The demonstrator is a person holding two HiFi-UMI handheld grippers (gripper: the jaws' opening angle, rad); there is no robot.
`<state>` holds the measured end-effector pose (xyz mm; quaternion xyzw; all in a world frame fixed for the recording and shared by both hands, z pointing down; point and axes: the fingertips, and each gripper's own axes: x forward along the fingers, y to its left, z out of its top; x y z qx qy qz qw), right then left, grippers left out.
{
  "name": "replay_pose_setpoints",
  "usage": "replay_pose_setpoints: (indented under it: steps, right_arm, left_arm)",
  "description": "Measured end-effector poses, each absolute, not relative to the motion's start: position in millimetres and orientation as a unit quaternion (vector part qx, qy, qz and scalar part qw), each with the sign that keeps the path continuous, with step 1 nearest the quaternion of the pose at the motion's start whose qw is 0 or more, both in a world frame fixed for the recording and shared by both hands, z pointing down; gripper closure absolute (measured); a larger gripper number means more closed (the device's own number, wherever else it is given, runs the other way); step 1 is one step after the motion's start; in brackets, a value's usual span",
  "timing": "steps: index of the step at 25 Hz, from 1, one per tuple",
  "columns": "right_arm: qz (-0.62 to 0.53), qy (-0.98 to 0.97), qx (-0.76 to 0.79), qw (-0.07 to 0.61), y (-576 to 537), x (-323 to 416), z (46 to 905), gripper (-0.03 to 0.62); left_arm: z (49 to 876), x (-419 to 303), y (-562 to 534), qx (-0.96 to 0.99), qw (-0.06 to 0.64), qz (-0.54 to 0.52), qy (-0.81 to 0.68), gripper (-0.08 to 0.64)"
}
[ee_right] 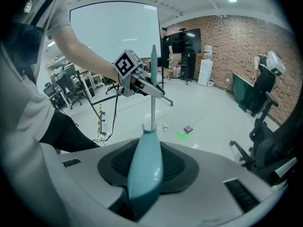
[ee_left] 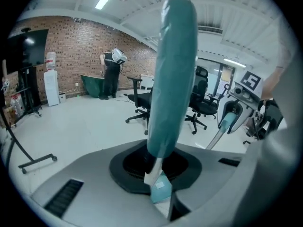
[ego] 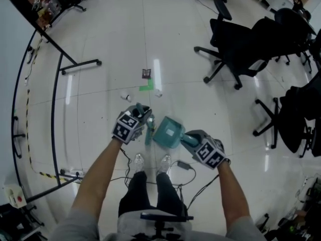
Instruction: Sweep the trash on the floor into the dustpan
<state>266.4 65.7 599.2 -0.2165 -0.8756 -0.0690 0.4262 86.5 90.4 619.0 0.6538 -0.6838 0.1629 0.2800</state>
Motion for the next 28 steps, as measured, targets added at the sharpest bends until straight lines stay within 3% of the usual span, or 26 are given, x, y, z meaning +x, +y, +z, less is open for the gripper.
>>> replay_pose_setpoints:
  steps: [10, 28]
  right_arm:
    - [-0.067, -0.877, -0.218, 0.424, 69.6, 254.4, 597.9, 0.477]
    - [-0.051, -0.887, -0.203, 0.41, 49.7, 260.6, 598.2, 0.479]
  left_arm:
    - [652.4, 40.8, 71.6, 0.631, 0.272, 0.168, -0.707, 0.511]
    - [640.0, 108.0, -24.5, 0.675, 0.259, 0.077, -0.687, 0.514]
